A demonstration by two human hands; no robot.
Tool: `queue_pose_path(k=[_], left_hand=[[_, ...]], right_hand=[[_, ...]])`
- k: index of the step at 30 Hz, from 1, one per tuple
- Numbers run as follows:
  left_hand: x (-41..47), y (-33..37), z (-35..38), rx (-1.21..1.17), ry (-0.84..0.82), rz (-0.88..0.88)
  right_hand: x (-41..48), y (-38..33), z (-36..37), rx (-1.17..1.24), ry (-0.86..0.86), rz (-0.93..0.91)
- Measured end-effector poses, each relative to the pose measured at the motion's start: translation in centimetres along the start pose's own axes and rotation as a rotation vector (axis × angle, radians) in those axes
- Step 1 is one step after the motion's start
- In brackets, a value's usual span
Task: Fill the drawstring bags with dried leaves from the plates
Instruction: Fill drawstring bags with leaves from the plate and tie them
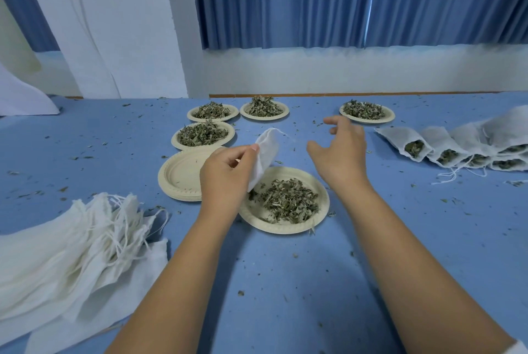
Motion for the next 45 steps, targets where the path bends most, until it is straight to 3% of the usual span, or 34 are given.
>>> queue_pose_path(k=[2,7,13,18,25,31,36,40,45], left_hand=[[-0.2,0.2,0.2,0.025,0.007,0.029],[-0.7,0.7,0.9,0.036,-0.035,0.057],[-0.7,0.2,1.6,0.011,-0.107,0.004],[-0.2,-0.5,0.9,-0.008,-0.01,-0.071],[-0.1,0.1,-0.5,0.097,0.107,0.013],[-0.6,1.6,-1.2,0.321,0.25,0.26],[-1.4,3.0,-2.1,0.401,0.395,0.446],[-1.2,2.4,-0.8,0.502,0.3,0.453],[-0.3,0.9,-0.1,0.53,0.203,0.326]], right_hand=[[-0.1,-1.0,0.2,0.124,0.016,-0.055],[-1.7,-1.9,4.1,0.385,-0.3,0.082],[-2.5,-1.5,5.2,0.563,-0.29,0.182],[-2.5,-1.2,5.3,0.567,-0.3,0.175],[-1.2,-0.9,4.0,0.245,-0.262,0.003],[-1.5,-1.3,3.2,-0.008,-0.609,-0.144],[-3.1,-1.1,3.2,-0.173,-0.852,-0.138],[-3.6,-1.5,4.5,-0.279,-0.857,-0.227],[-3.4,-1.4,5.3,-0.312,-0.796,-0.285]])
Point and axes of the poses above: each hand's wrist, its own x-axis towards the middle knuckle, its own z-axis out of the palm, y = z × x, the point moved 7 cm from there along x, towards the middle knuckle, and after that the axes turned 12 degrees about -z, right-handed, at the moved point
